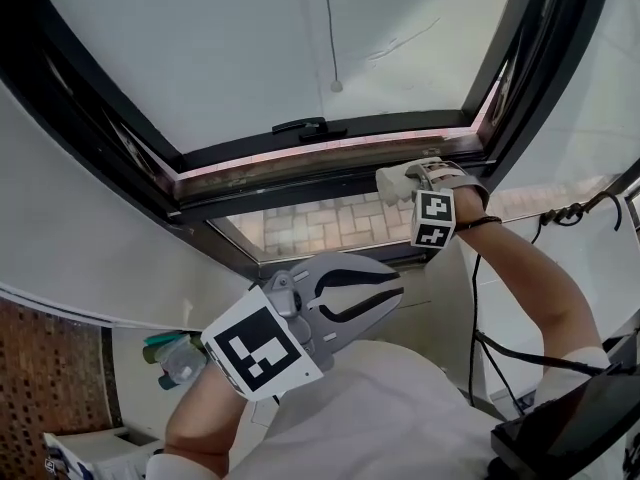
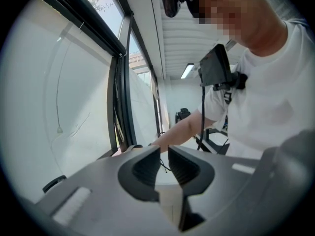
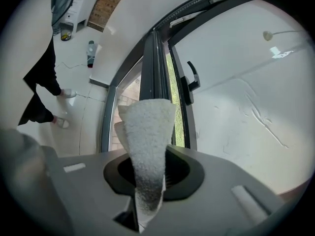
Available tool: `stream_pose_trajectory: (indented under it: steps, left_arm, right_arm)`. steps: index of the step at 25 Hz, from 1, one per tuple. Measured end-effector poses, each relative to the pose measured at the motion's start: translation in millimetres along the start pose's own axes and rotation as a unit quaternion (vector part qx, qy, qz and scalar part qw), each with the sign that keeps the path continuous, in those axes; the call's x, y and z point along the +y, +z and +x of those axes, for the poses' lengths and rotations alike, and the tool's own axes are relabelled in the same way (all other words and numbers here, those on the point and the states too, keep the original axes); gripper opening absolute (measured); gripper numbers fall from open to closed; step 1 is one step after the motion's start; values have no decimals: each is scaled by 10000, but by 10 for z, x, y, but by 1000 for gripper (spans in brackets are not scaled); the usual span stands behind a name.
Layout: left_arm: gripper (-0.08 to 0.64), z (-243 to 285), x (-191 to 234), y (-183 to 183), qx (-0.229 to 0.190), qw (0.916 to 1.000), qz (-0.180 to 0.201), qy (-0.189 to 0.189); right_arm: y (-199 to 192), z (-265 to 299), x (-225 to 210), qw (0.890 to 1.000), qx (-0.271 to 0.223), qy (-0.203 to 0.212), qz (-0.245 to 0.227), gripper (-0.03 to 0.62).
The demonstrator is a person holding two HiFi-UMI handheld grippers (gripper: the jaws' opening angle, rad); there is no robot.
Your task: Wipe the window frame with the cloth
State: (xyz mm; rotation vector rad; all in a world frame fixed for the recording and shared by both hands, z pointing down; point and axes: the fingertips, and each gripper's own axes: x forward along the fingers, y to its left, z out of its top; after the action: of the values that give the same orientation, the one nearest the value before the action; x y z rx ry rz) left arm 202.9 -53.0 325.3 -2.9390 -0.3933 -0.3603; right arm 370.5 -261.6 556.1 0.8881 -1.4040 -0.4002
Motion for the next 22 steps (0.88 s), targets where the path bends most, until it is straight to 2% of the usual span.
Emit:
stream_pose_trajectory:
  steps: [3,6,15,18,22]
  left_arm:
    - [69,77,14,4,10,10000,45,-51]
    - [69,141,39,33,12,10000,71,-61]
    - [69,383,13,90,64,9999,64,-119]
    - [69,442,15,97,68,10000,33,-56]
    - [69,516,23,82,153,9998,-76,62]
  right_arm:
    - [-56,-68,101,9999,-77,96,3,71]
    - [-214,-167,87,9999,-109,19,69,72]
    - [-1179,-264,-390,9973,464,-538,184,72]
    - [-1411,-177,-371,9971,531,-446,325,71]
    - [-1459,-70,-153,9980,401,-242,432,71]
